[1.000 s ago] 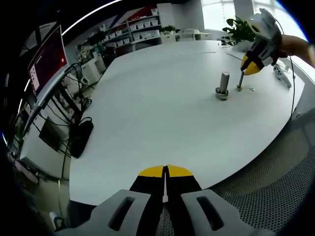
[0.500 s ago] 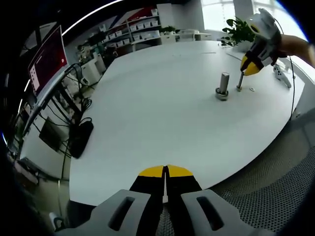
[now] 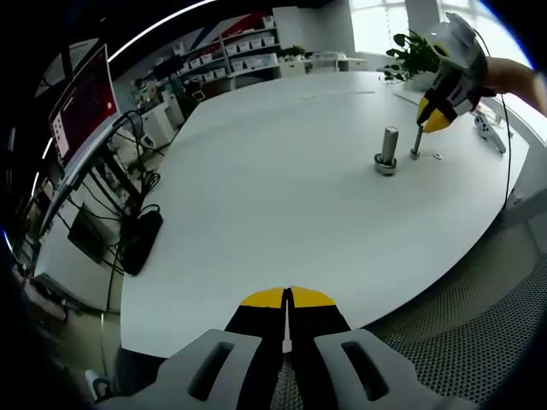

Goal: Place the washer onto the threaded stud by aligning its center hole with the stud, sliding it down to the base, and recovering from edge contact or off-axis alignment until the washer reaches the visible bottom stop.

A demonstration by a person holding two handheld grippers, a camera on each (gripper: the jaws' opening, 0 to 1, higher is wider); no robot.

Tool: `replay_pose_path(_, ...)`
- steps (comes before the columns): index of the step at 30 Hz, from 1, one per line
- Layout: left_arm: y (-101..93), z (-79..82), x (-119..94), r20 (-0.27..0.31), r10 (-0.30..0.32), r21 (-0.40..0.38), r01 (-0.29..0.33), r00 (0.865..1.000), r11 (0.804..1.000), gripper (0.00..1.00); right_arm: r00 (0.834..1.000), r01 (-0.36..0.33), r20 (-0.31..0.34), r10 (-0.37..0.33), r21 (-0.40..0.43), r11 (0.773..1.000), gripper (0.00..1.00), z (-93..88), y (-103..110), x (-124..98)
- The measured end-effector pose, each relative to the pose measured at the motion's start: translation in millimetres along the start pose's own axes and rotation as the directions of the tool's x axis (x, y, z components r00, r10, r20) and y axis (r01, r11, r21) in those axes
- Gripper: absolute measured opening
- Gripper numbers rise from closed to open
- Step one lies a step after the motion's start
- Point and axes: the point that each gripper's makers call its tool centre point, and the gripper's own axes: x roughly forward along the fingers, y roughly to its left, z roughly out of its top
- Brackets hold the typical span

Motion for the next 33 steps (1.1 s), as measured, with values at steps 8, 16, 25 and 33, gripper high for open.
replay_pose_path(8,-0.1,-0.4,0.1,-0.004,0.000,0.001,0.000,1.000,1.000,0.00,0.999,0.001,-0.044,-0.005,-0.080,0.997,0.13,5.3,-2.8,3.1)
replay_pose_path(16,-0.1,0.3,0.0,0.001,0.000,-0.001,0.000,1.000,1.000,0.00,0.996,-0.013,-0.091,0.002,-0.121,0.993,0.13,-0.9,-0.4,7.0)
replay_pose_path(25,0.0,0.5,0.0,0.002,0.000,-0.002,0.000,1.000,1.000,0.00,0.990,-0.039,-0.136,0.023,-0.121,0.992,0.13,-10.5,2.6,24.6)
replay_pose_path(33,0.3,0.4,0.3,0.001,-0.001,-0.002,0.001,1.000,1.000,0.00,0.988,-0.046,-0.152,0.028,-0.113,0.992,0.13,-16.8,5.2,33.0)
